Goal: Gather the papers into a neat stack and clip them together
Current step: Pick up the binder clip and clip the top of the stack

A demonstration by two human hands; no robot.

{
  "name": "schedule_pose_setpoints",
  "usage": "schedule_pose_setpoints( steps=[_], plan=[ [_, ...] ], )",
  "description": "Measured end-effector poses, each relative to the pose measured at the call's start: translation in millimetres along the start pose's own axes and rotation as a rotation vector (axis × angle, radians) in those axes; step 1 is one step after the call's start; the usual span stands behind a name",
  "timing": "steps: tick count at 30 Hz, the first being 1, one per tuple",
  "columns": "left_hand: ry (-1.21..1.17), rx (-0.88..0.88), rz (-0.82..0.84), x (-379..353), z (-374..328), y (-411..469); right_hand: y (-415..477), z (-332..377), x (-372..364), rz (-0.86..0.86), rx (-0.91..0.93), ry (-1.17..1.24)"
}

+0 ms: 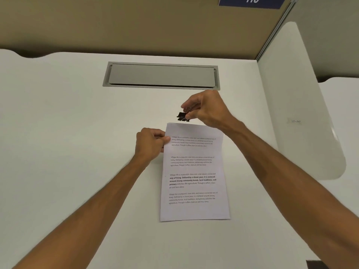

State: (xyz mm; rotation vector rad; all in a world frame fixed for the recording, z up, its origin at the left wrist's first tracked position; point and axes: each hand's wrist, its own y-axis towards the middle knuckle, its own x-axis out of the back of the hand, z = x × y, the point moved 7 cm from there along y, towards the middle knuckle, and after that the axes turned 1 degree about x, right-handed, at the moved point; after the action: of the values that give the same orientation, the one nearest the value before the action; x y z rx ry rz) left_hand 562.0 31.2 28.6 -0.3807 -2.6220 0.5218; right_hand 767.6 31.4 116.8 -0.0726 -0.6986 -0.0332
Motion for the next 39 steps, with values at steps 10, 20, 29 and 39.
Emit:
schedule_pose_setpoints(
  steps=[10,20,29,39],
  plan=[
    [0.028,-0.060,-0.018,3.5,0.7,-6.1,3.3,22.5,-12.8,0.141,0.066,-0.175],
    [0.023,-0.091,-0.019,2.5,-0.3,-7.3,1.1,37.5,-17.5,0.164,0.099,-0.199],
    [0.035,-0.104,-0.012,3.8,-4.3,-7.9,-0.8,49.2,-25.0,0.183,0.120,-0.172],
    [0.002,-0.086,-0.017,9.3,-5.6,-12.0,-5.5,37.8,-35.2,0.288,0.117,-0.200]
  ],
)
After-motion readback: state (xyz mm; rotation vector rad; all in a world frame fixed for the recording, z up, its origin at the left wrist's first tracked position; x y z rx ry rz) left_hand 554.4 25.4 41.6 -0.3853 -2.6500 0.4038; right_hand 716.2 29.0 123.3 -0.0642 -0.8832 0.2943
